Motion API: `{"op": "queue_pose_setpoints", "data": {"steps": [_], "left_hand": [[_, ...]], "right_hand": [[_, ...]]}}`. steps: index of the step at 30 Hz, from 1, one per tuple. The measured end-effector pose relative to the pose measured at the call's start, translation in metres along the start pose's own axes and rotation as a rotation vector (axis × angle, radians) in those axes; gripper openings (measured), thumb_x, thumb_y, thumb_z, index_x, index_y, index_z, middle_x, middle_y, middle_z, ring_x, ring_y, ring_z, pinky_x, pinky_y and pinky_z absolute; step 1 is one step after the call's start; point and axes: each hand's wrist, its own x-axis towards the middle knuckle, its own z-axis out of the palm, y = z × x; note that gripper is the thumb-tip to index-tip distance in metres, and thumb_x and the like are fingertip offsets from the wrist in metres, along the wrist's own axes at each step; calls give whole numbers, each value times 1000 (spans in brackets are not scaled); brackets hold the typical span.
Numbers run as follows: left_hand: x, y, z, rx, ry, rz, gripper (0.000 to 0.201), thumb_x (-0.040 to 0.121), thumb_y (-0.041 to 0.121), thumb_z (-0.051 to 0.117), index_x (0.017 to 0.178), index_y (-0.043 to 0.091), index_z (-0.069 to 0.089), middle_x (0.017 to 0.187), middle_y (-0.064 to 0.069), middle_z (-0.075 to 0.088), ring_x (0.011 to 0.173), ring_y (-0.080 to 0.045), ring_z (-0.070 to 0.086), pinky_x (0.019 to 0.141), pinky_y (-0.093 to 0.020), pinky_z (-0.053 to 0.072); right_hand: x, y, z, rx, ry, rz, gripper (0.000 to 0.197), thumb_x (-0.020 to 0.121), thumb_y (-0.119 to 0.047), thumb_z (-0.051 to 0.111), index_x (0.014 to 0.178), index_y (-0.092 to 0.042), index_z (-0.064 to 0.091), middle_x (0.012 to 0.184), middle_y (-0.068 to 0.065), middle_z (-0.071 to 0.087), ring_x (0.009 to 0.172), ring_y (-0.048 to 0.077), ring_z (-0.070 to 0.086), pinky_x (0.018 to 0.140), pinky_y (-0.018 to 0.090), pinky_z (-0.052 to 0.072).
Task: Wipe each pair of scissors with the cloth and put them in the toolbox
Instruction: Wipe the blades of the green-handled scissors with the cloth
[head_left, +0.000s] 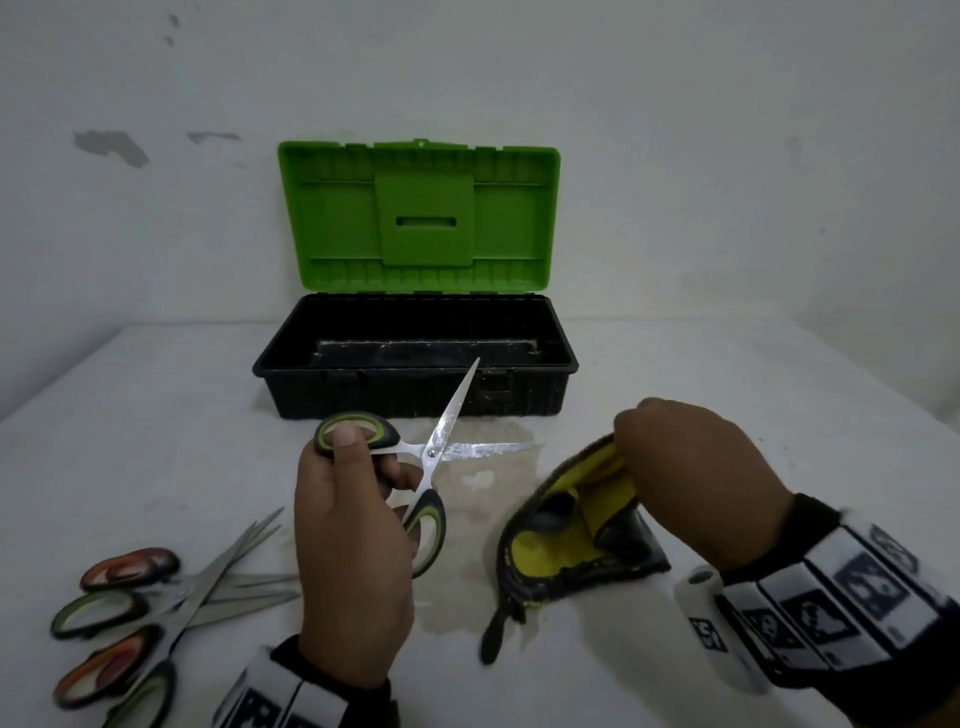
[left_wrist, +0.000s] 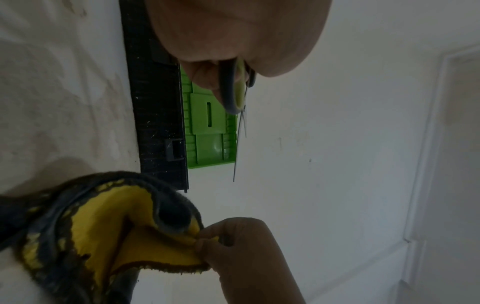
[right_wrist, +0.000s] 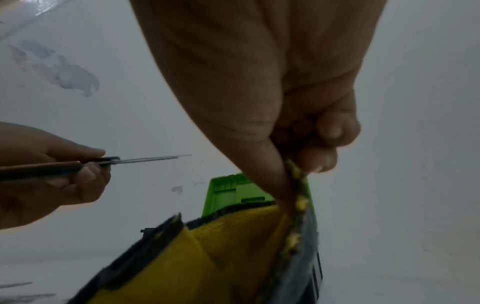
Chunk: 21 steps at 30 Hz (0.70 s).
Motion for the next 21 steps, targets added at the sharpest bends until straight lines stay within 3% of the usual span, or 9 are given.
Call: {"op": "queue_pose_setpoints", "data": {"steps": [1,3,4,5,8,13,17,19,21], "left_hand": [[0,0,-1,-4,2,-2,31,102,44,36,87,30,60,61,10,56,57,-7,51,47,-25,30],[0,1,-3,-12,4,-7,31,102,44,37,89,28,60,61,9,55,58,-8,50,45,-24,29],[0,1,-3,-15,3,-8,31,102,44,37,89,28,59,61,9,55,58,-9,50,45,-24,29],[0,1,-3,-17,3,-7,30,102,44,37,89,28,59,61,9,55,58,-9,50,45,-24,29],[0,0,-2,-7,6,7,31,102,43,36,88,28,59,62,9,56,59,-11,50,45,-25,30],[0,-1,1,-20,21,36,30,102,43,36,89,29,59,62,9,57,58,-9,51,43,-25,31],[1,-1,0,-5,41,65,30,102,44,35,88,31,58,65,5,58,57,-7,52,41,-24,32],[1,0,0,-18,55,63,30,102,44,35,89,29,58,65,5,58,56,-6,52,41,-24,32],[2,0,-1,-43,76,56,30,102,44,35,89,29,58,64,8,57,54,-5,51,43,-25,32]], "right_hand": [[-2,4,3,7,84,-19,48,48,20,75,66,-19,55,65,13,62,55,34,65,50,48,55],[-4,5,7,48,154,-73,32,79,2,68,95,-25,70,97,-1,71,96,24,72,88,56,52],[-1,3,2,41,74,-77,30,94,-13,54,113,-33,66,110,-15,65,113,8,64,99,38,44],[0,1,-7,63,-70,-14,25,99,-21,46,110,-32,65,104,-17,61,107,-1,61,86,21,43],[6,-10,-27,523,-190,125,13,90,-24,67,81,-22,75,63,-7,63,55,-1,56,51,9,37],[-1,-33,-27,1263,-245,273,17,85,-3,74,98,-14,75,78,14,76,68,19,69,69,30,56],[-3,-41,-12,901,77,247,12,85,-13,75,92,-22,78,73,-10,74,66,1,68,63,3,47],[-6,-44,-8,678,216,215,12,86,-20,75,90,-31,77,77,-25,66,72,-8,62,66,-1,41],[-8,-45,-5,686,310,201,15,85,-22,75,85,-37,73,85,-24,67,79,-6,62,69,2,41]]}}
